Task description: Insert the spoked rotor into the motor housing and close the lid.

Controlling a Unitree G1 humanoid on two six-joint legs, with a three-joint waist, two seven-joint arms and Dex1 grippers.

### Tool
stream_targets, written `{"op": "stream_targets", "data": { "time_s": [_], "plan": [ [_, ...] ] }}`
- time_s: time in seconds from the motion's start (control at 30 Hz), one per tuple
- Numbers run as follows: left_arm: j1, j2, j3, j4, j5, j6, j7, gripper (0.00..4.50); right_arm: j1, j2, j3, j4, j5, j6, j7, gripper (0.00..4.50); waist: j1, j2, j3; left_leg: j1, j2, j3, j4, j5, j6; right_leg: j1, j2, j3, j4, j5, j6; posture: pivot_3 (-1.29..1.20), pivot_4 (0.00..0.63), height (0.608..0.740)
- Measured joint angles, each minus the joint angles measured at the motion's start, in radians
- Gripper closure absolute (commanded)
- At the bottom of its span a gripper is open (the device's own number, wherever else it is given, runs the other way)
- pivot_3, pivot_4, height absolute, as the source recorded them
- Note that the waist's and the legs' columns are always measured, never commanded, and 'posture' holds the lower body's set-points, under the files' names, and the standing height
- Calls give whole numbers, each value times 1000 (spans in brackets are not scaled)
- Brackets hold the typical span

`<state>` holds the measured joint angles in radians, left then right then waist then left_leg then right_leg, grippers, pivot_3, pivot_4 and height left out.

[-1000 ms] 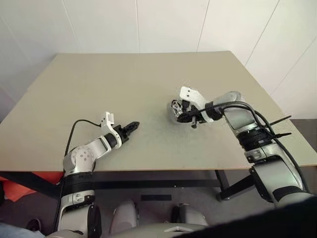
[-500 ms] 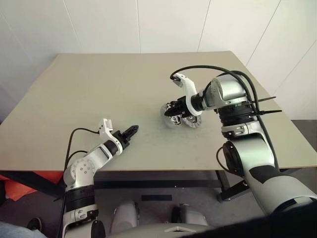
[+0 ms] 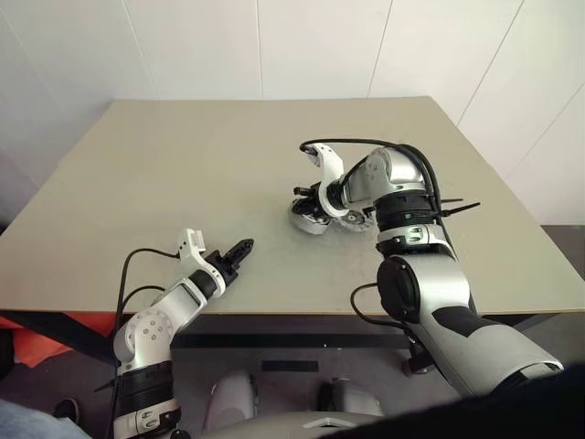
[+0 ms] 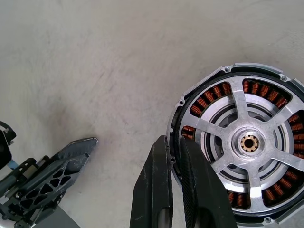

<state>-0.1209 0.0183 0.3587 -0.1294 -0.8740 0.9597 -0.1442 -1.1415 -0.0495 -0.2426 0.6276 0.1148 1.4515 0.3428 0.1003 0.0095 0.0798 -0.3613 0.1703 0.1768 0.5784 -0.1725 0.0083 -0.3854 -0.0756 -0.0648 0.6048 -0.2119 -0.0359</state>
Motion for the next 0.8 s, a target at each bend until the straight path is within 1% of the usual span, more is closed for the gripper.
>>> {"op": "stream_targets", "data": {
  "time_s": [0.03, 0.13, 0.27, 0.43, 0.53, 0.6, 0.63, 0.7, 0.8],
  "plan": [
    [0, 2, -1, 2, 0, -1, 1, 2126, 0, 0, 1, 5, 6, -6, -7, 3782, 0, 0, 0, 1, 0, 0, 0, 0, 0, 0, 0, 0, 0, 0, 0, 0, 0, 740],
    [-3, 12, -5, 5, -2, -1, 0, 2126, 0, -3, 2, 9, 10, -17, -38, 2911, 0, 0, 0, 1, 0, 0, 0, 0, -1, 0, 0, 0, 0, 0, 0, 0, 0, 740],
    [-8, 26, -8, 12, -7, -1, -1, 2126, 1, -18, 0, 10, 8, -17, -82, 1536, -3, 0, 0, 1, 0, -1, 0, 1, -2, 0, 0, 0, 0, 0, 0, 0, 0, 740],
    [-24, 36, -13, 28, -8, -1, -3, 2126, 0, -23, 5, -4, 31, 13, -79, 1536, -2, 0, 0, -1, 0, -1, -2, 2, -3, -2, 1, 0, 1, 0, 0, 0, 0, 740],
    [-35, 42, -16, 38, -9, -1, -5, 2126, -19, -40, 25, -39, 75, 28, -30, 1536, -2, 0, 0, -3, 0, -1, -2, 2, -3, -4, 1, 0, 1, 0, 0, 0, 0, 740],
    [-41, 48, -19, 46, -8, 0, -11, 2126, -49, -71, 50, -69, 105, -3, 27, 1536, 0, 0, 0, -4, 0, -1, -2, 2, -3, -4, 1, 0, 1, 0, 0, 0, 0, 740],
    [-46, 54, -24, 52, -8, 1, -16, 2126, -55, -97, 78, -94, 114, -52, 68, 1536, 1, 0, 0, -4, 0, -1, -2, 2, -3, -4, 1, 0, 1, 0, 0, 0, 0, 740],
    [-69, 67, -37, 69, -7, 10, -23, 2126, -39, -185, 165, -157, 116, -210, 177, 1536, 11, -1, 0, -5, 0, -1, -1, 2, -3, -3, 0, -1, 0, 0, 0, 0, 0, 740],
    [-101, 100, -38, 90, -8, 26, -41, 2126, 47, -340, 281, -253, 52, -498, 298, 1536, 24, -3, -1, -5, 1, -1, 0, 2, -3, -2, 0, -1, 0, 0, 0, 0, 0, 740]
  ]
}}
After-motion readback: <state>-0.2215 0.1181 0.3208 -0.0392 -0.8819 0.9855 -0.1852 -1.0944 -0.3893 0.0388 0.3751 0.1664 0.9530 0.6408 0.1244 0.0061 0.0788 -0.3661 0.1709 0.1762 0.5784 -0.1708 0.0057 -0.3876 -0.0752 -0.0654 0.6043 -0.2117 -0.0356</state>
